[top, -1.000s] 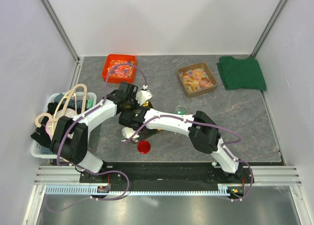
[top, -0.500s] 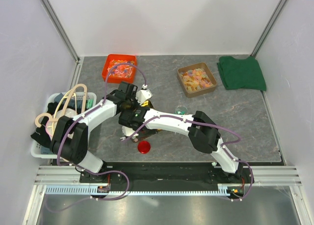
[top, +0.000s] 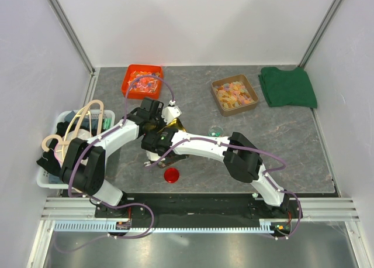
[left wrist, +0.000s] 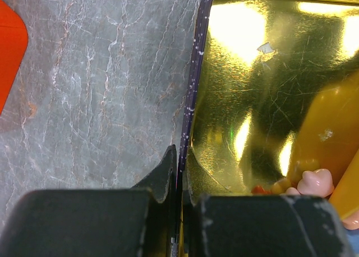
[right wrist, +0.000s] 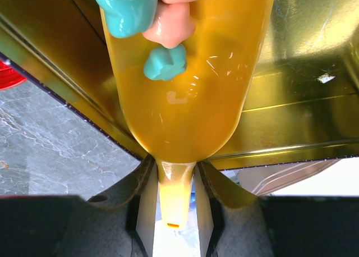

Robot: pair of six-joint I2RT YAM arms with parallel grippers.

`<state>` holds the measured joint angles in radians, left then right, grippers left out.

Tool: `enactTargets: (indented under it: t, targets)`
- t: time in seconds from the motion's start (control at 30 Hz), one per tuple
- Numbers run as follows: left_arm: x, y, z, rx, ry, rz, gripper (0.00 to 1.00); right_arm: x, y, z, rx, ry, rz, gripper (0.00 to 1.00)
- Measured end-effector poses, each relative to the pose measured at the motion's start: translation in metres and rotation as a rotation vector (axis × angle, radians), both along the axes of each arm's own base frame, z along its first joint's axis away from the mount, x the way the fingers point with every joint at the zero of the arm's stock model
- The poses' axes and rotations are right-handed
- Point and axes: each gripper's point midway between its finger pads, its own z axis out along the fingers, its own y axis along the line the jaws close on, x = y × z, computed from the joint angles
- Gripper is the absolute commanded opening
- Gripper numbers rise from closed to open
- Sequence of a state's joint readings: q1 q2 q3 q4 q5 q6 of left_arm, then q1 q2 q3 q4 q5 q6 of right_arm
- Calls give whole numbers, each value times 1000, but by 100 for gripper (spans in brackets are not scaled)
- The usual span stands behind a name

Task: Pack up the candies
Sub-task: Scoop the fake candies from the storage box.

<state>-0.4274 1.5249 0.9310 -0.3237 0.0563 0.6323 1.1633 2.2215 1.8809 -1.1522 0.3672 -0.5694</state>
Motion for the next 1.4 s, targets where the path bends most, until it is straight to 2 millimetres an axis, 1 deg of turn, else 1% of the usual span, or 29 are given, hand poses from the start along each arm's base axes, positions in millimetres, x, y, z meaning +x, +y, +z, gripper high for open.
enactTargets:
  t: [0.7,1.07,1.2,1.4]
  targets:
    - [0,-8,-2,-2,-33,-103,2,5,-3,1,-32,-32,22,0]
    - [3,-11,-2,5,-60,-137,2,11,-5,1,-56,-67,51,0]
    - [5,-17,1,12,-86,-159,2,12,-8,2,-47,-89,47,0]
    - [6,-23,4,16,-104,-180,2,11,-10,2,-33,-98,26,0]
